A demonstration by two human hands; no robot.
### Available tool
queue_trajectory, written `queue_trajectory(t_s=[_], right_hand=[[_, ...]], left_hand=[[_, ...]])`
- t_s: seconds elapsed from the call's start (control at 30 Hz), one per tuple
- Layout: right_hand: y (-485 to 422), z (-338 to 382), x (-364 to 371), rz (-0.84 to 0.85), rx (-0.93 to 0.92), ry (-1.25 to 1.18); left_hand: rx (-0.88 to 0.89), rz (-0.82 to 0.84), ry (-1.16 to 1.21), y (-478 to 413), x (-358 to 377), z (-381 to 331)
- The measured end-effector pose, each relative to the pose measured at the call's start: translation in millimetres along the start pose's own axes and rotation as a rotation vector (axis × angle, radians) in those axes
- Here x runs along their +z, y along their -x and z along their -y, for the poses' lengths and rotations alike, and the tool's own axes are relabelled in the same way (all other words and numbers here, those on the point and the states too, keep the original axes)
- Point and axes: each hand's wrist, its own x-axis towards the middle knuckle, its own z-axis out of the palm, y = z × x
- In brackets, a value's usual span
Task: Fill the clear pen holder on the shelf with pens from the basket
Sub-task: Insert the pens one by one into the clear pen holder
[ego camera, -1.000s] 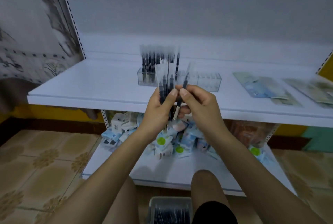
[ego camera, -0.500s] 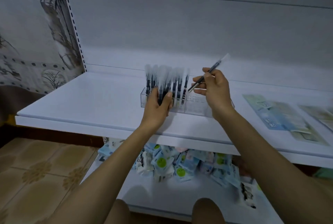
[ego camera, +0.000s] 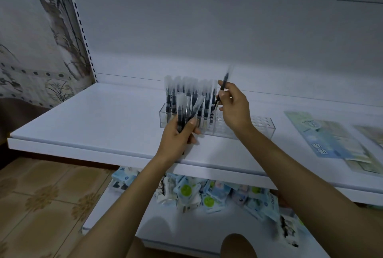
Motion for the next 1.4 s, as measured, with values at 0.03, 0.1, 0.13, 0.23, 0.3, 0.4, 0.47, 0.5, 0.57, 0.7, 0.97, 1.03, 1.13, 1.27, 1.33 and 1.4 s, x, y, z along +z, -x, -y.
queue_trajectory(t_s=[0.03, 0.1, 0.13, 0.23, 0.3, 0.4, 0.47, 0.5, 0.57, 0.7, 0.97, 1.03, 1.13, 1.27, 1.33, 1.4], right_hand=[[1, -3, 2, -0.013, -0.029, 0.003], [2, -9, 5, -0.053, -0.094, 0.027], [3, -12, 7, -0.073, -0.121, 0.043], [5, -18, 9, -0.114, -0.163, 0.087], [8, -22, 10, -0.116, -0.171, 0.097], [11, -26, 11, -0.115, -0.167, 0.136], [11, -28, 11, -0.127, -0.168, 0.144], [11, -28, 11, -0.130, -0.169, 0.142], [11, -29, 10, -0.129, -0.173, 0.148], [11, -32, 9, -0.141, -0.181, 0.137], [9, -31, 9, -0.141, -0.129, 0.128], [8, -31, 10, -0.131, -0.114, 0.136], [7, -31, 9, -0.109, -0.088, 0.149], [6, -31, 6, -0.079, -0.051, 0.150], [6, -30, 7, -0.069, -0.031, 0.174], [6, -29, 7, -0.066, -0.020, 0.188]], left_hand=[[-0.001, -0.008, 0.001, -1, -1, 1], [-0.005, -0.023, -0.015, -2, -3, 3], [-0.008, -0.028, -0.020, -2, -4, 4], [-0.026, -0.042, -0.028, -4, -5, 4], [-0.043, -0.049, -0.023, -5, -6, 5], [-0.053, -0.050, 0.006, -6, -7, 6], [-0.054, -0.056, 0.025, -6, -7, 6], [-0.057, -0.061, 0.034, -6, -7, 6], [-0.062, -0.069, 0.046, -6, -6, 6], [-0.068, -0.085, 0.056, -6, -6, 6], [-0.089, -0.102, 0.068, -6, -6, 6], [-0.093, -0.100, 0.067, -6, -7, 7], [-0.096, -0.099, 0.069, -7, -7, 7], [-0.089, -0.096, 0.063, -7, -7, 8], [-0.086, -0.095, 0.062, -7, -7, 8], [-0.085, -0.096, 0.060, -7, -7, 8]])
